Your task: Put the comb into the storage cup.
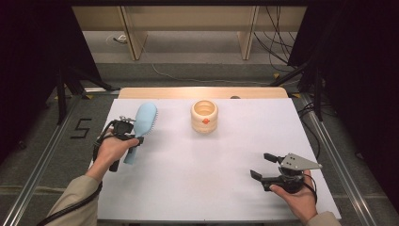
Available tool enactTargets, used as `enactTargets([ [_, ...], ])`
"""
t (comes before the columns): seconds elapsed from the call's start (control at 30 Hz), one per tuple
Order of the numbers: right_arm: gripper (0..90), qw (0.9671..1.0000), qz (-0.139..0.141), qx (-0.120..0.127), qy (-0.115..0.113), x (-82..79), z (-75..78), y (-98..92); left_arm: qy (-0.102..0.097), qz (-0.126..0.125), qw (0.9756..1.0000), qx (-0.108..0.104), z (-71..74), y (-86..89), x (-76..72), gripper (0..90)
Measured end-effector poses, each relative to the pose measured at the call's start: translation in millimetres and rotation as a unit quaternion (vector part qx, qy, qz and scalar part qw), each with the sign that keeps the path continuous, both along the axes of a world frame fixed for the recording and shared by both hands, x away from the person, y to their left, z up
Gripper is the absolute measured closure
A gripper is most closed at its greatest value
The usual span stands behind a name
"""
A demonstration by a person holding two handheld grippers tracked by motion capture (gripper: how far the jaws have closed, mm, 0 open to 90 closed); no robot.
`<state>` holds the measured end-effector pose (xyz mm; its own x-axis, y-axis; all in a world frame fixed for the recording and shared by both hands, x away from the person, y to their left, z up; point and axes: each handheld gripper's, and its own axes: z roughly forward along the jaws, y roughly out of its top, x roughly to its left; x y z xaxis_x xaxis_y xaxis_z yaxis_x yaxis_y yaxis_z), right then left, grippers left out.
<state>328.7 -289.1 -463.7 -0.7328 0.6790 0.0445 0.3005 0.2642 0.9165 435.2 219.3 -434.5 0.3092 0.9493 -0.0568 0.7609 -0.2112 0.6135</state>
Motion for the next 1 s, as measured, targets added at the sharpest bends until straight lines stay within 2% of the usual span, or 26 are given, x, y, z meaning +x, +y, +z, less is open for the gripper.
enactTargets([
  [0.47, 16.0, 1.0000, -0.001, -0.001, 0.001, -0.2, 0.2, 0.1, -0.024, -0.004, 0.9996, -0.015, 2.5, -7.4, -3.7, 69.4],
  [0.5, 16.0, 1.0000, -0.001, -0.001, 0.000, 0.0, 0.1, 0.2, -0.032, -0.002, 0.9993, -0.019, 3.0, -8.8, -4.5, 69.5],
  [0.7, 16.0, 1.0000, 0.000, 0.000, 0.001, 0.2, -0.1, 0.3, -0.045, -0.003, 0.9988, -0.020, 1.9, -12.0, -6.7, 69.5],
  [1.0, 16.0, 1.0000, -0.001, -0.001, 0.000, 0.3, -0.1, 0.4, -0.070, -0.003, 0.9968, -0.039, 3.7, -19.3, -10.9, 69.5],
])
